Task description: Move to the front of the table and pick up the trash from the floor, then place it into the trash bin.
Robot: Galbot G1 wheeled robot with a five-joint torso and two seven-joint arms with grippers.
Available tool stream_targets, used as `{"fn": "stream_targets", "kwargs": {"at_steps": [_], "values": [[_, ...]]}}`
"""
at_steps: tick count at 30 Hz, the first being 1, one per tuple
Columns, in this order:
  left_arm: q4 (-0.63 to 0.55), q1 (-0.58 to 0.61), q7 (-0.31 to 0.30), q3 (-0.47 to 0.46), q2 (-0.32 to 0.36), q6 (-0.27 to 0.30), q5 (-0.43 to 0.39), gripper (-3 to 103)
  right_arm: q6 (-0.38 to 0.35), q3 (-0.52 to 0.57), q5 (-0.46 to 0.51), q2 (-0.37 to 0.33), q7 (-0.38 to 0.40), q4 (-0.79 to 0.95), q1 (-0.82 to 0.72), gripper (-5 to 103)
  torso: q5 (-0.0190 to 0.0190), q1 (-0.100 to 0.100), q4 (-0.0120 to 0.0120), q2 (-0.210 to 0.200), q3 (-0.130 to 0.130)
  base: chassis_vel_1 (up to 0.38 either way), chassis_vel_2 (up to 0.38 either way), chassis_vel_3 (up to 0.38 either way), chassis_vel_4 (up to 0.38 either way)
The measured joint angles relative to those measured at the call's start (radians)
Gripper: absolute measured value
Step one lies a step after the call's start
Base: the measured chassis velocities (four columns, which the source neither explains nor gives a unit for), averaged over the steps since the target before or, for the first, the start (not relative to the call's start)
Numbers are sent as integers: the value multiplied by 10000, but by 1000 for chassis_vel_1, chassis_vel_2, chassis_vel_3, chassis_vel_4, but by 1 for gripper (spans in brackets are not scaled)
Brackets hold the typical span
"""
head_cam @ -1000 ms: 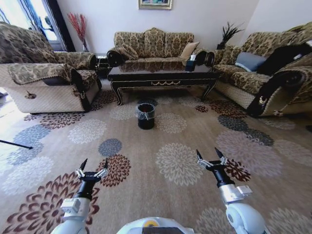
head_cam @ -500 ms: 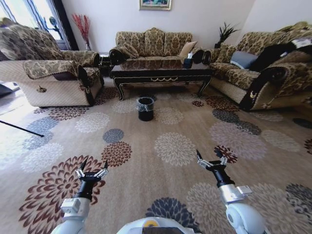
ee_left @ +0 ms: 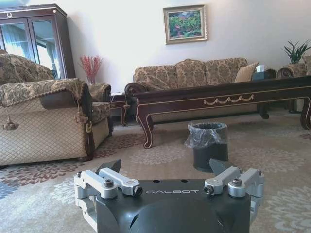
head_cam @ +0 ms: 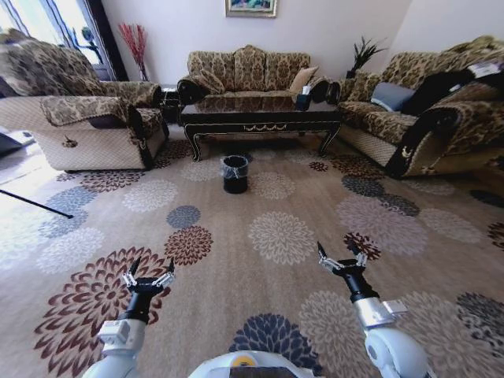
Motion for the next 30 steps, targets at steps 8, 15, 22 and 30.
{"fn": "stream_targets", "kwargs": {"at_steps": [8,15,22,30], "values": [[0,0,0,0,1,0,0,100,0,0,0,0,0,0,1,100,-1,0,0,0,0,20,-20,-23,23],[0,2,0,0,0,0,0,100,0,0,0,0,0,0,-7,100,0,-1,0,0,-4,74,-79,-74,90],[0,1,0,0,0,0,0,100,0,0,0,0,-1,0,2,100,-1,3,1,13,11,0,0,0,0],[0,1,0,0,0,0,0,100,0,0,0,0,0,0,0,100,0,23,0,310,271,0,0,0,0]]}}
